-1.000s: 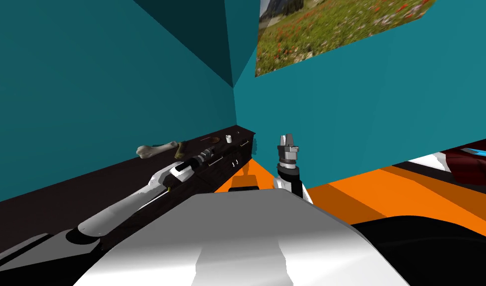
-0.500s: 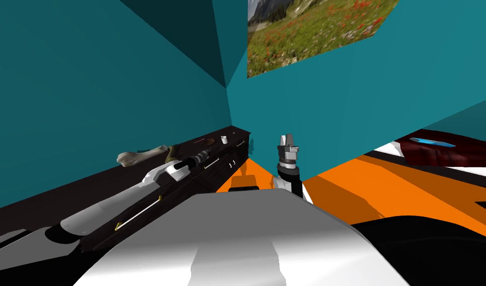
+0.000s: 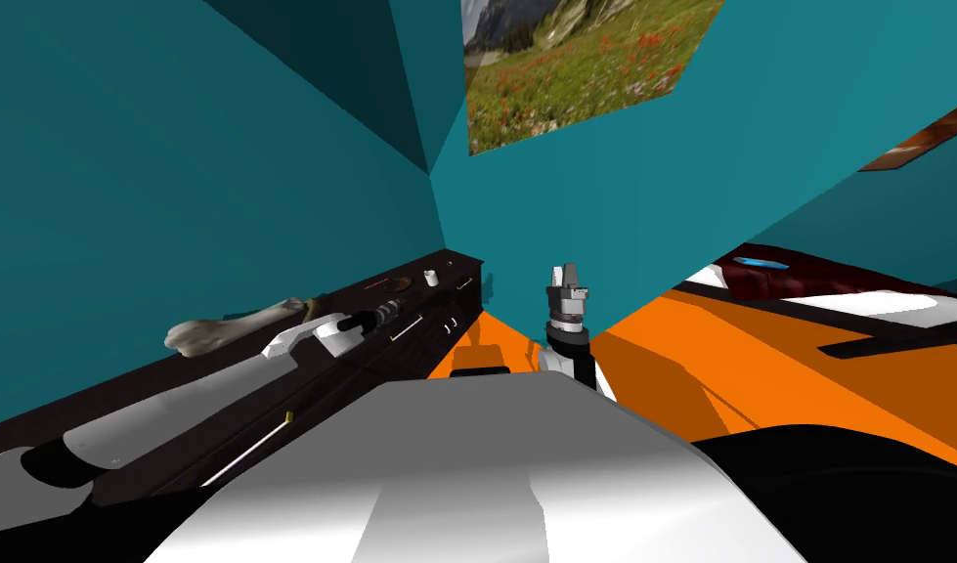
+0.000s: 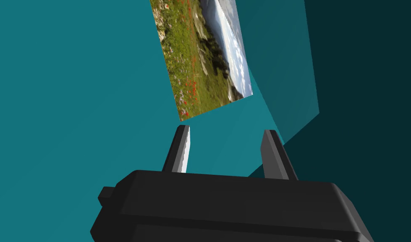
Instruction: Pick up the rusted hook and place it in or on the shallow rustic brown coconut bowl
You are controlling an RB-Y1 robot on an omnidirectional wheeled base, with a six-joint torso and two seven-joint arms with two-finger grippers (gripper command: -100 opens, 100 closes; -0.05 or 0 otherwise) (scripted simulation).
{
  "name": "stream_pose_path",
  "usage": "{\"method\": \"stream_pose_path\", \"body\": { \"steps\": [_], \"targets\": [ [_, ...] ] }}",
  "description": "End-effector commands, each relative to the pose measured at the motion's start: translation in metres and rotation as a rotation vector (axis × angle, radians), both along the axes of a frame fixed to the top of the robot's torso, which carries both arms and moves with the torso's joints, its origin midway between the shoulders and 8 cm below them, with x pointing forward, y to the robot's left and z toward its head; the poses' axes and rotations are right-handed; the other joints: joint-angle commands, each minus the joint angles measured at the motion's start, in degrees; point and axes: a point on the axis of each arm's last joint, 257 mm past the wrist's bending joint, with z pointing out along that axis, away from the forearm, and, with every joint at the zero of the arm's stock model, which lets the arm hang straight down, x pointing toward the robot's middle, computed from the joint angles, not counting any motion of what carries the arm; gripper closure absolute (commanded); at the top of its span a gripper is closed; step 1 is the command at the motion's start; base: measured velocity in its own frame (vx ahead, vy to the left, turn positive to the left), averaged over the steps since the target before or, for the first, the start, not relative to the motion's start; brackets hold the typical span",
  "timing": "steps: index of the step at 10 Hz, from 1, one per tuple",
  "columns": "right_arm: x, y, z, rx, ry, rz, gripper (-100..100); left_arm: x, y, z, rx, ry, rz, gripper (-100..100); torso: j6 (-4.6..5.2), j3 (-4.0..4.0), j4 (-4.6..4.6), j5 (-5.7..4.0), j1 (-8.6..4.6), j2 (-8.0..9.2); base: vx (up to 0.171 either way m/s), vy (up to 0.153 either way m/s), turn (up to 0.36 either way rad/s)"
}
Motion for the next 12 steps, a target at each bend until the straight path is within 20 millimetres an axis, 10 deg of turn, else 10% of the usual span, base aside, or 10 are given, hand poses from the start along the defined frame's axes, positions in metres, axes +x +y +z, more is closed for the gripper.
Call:
{"method": "stream_pose_path", "body": {
  "steps": [1, 11, 12],
  "targets": [
    [0.0, 0.0, 0.0, 0.0, 0.0, 0.0, 0, -0.008, 0.03, -0.01, 0.067, 0.052, 0.05, -100, 0.0, 0.0, 0.0, 0.0, 0.0, 0.0, 0.009, 0.003, -0.263],
    [0.0, 0.0, 0.0, 0.0, 0.0, 0.0, 0, -0.061, 0.134, -0.019, 0.293, 0.225, 0.237, -100, -0.06, 0.01, 0.0, 0.02, 0.01, 0.02, 0.007, 0.001, -0.152],
    [0.0, 0.0, 0.0, 0.0, 0.0, 0.0, 0, -0.062, 0.136, -0.019, 0.295, 0.227, 0.242, 0, -0.09, 0.02, 0.01, 0.02, 0.01, 0.03, 0.0, 0.0, 0.0]
  ]
}}
